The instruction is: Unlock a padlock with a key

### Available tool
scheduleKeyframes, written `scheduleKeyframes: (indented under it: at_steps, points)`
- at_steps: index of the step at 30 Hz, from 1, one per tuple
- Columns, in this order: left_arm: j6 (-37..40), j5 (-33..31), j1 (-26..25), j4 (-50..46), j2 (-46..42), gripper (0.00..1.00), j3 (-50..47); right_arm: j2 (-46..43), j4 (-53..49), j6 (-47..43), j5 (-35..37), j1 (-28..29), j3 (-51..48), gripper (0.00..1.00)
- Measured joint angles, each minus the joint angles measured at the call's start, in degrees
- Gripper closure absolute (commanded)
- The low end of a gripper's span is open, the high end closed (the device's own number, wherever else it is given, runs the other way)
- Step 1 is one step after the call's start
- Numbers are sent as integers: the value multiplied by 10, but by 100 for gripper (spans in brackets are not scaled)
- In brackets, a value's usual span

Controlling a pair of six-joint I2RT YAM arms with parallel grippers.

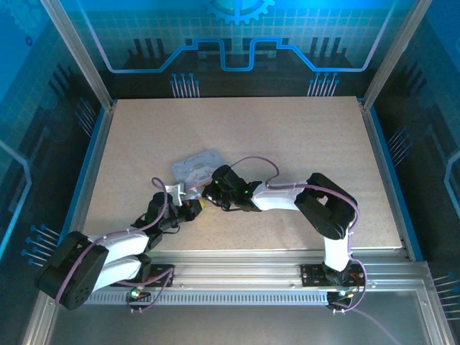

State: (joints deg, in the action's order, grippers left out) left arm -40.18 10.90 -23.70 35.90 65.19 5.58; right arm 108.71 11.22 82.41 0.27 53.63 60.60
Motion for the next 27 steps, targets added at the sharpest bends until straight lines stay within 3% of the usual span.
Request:
scheduleKeyframes:
  at_steps: [3, 6, 16, 22, 27]
  points:
    - [1, -27, 3, 5, -15, 64, 0, -1, -5, 6, -1, 3, -14, 100]
    - [-2, -41, 4, -13, -61, 58, -1, -4, 10, 15, 6, 3, -28, 100]
    - [11, -54, 4, -122, -213, 70, -16, -13, 13, 27, 12, 3, -40, 100]
    - [13, -18, 4, -121, -162, 74, -29, -13, 14, 32, 12, 3, -40, 100]
    - [12, 19, 4, -64, -81, 74, -29, -13, 14, 34, 12, 3, -40, 100]
